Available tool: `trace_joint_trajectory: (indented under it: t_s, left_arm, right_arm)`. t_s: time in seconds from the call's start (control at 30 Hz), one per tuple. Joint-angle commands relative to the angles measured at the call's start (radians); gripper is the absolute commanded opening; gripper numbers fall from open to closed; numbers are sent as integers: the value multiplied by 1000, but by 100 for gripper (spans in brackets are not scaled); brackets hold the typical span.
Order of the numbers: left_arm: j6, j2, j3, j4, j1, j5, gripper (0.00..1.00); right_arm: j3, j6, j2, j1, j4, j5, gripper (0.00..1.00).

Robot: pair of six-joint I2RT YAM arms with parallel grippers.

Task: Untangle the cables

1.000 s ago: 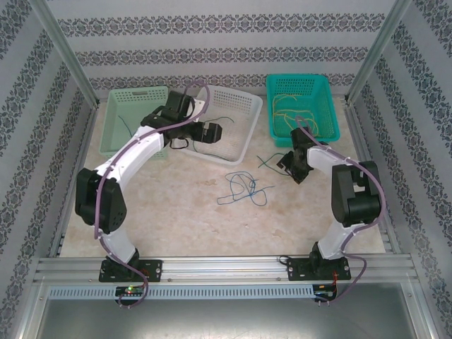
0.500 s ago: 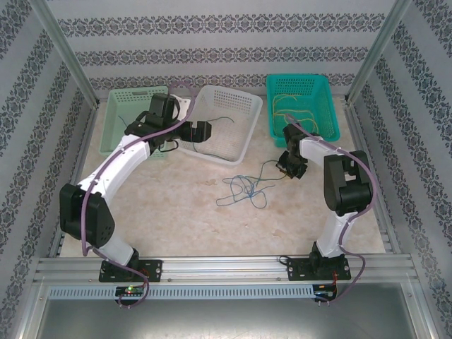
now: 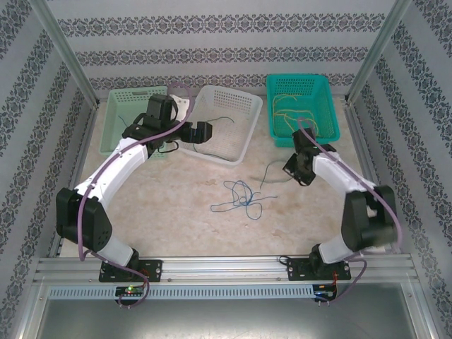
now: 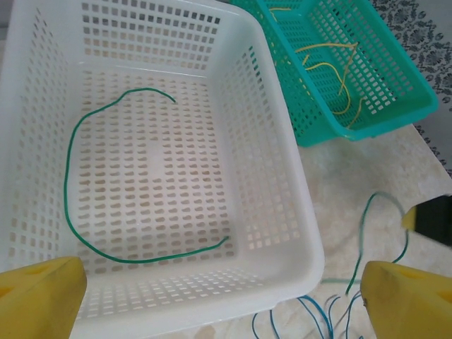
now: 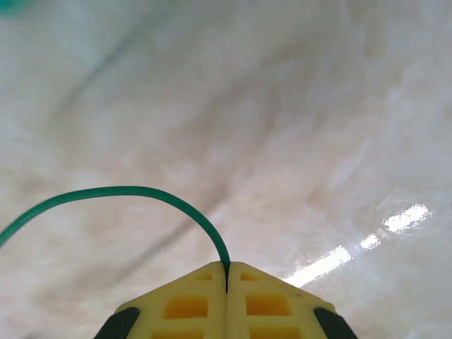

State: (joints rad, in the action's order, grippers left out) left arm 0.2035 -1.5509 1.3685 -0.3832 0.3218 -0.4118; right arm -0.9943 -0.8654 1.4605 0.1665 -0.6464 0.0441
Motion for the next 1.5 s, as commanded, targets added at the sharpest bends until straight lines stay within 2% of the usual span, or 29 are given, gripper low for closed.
trace_joint_trajectory:
  t_s: [0.0, 0.17, 0.4, 0.5, 0.6, 0.8, 1.07, 1.13, 1.17, 1.43, 1.47]
  left_arm:
    - [1, -3, -21, 56, 18, -38, 100]
    - [-24, -5, -23, 104, 66, -68, 100]
    - [-99, -49, 20, 203, 184, -313, 96]
    - [-116, -119, 83, 160, 238, -378, 87]
    - [-86, -164, 94, 183, 257, -389, 80]
    - [20, -210, 96, 297, 266, -454, 78]
    - [68, -230, 102, 363, 292, -452, 75]
    - [75, -229, 96, 375, 296, -441, 68]
    - [76, -229, 94, 377, 297, -434, 61]
    - [59, -218, 86, 357, 305, -386, 0]
    - [60, -215, 81, 365, 304, -371, 0]
  right_arm:
    - [-2, -49, -119, 10, 40, 60, 0]
    - [10, -19, -231, 35, 89, 96, 0]
    - [-62, 154, -276, 129, 104, 163, 0]
    - [-100, 200, -281, 157, 119, 160, 0]
    - [-133, 235, -288, 178, 124, 154, 0]
    - [-143, 295, -307, 215, 172, 142, 0]
    - [-147, 361, -302, 250, 183, 153, 0]
    - [-150, 378, -304, 257, 183, 157, 0]
    - [-152, 389, -305, 260, 183, 160, 0]
    - [-146, 426, -324, 264, 181, 185, 0]
    - [-146, 428, -327, 262, 179, 184, 1]
